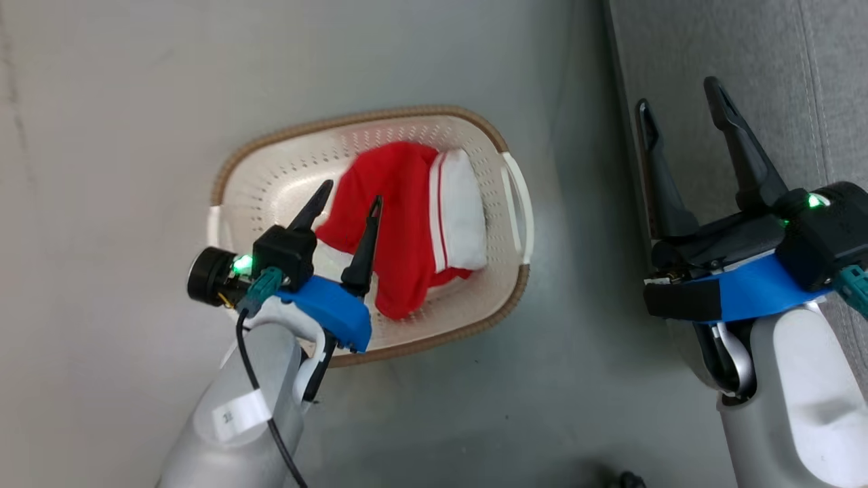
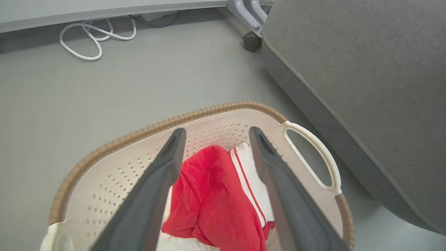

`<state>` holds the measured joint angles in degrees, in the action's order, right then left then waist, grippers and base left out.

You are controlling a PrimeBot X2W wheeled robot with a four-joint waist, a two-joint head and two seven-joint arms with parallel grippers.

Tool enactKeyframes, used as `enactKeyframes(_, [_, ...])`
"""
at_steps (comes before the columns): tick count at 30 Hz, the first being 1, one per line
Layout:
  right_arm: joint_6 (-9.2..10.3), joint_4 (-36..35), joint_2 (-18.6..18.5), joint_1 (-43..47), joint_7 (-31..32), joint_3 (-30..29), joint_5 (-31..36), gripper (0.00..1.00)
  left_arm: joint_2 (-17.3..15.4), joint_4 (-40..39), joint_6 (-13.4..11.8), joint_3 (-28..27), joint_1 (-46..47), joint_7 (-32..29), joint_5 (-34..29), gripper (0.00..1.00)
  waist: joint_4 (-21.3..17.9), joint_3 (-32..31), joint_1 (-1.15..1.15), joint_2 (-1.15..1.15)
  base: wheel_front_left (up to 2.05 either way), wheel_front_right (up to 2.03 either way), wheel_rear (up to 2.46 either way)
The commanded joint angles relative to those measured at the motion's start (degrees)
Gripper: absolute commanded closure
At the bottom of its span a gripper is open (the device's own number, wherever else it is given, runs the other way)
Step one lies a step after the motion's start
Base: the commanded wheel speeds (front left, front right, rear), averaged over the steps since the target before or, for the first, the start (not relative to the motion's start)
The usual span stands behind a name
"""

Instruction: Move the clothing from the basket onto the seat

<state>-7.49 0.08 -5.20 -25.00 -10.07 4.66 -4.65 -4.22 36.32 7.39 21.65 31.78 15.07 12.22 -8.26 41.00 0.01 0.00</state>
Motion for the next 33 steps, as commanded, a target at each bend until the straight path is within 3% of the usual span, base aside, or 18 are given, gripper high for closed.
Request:
enactKeyframes(1, [-0.01,-0.56,0.57,-1.15,-0.49,0.39,0.09,0.0,-0.64,2.03,0.13,1.02,2.71,0.16,0.53,0.0,-2.76,3.86,-0.01,0.0,0.0,0.0,0.0])
enactKeyframes(19, [-0.01,-2.64,1.76,-0.1,-1.44,1.45,0.58,0.0,0.72,18.28,0.13,14.98,11.98,0.16,9.01,0.0,-5.71,10.2,-0.01,0.0,0.0,0.0,0.0])
enactKeyframes(33, [-0.01,-5.0,2.19,1.73,-1.47,2.62,-0.14,0.0,1.23,29.91,-0.2,17.68,17.68,0.16,12.97,0.0,-7.88,13.32,-0.01,0.0,0.0,0.0,0.0])
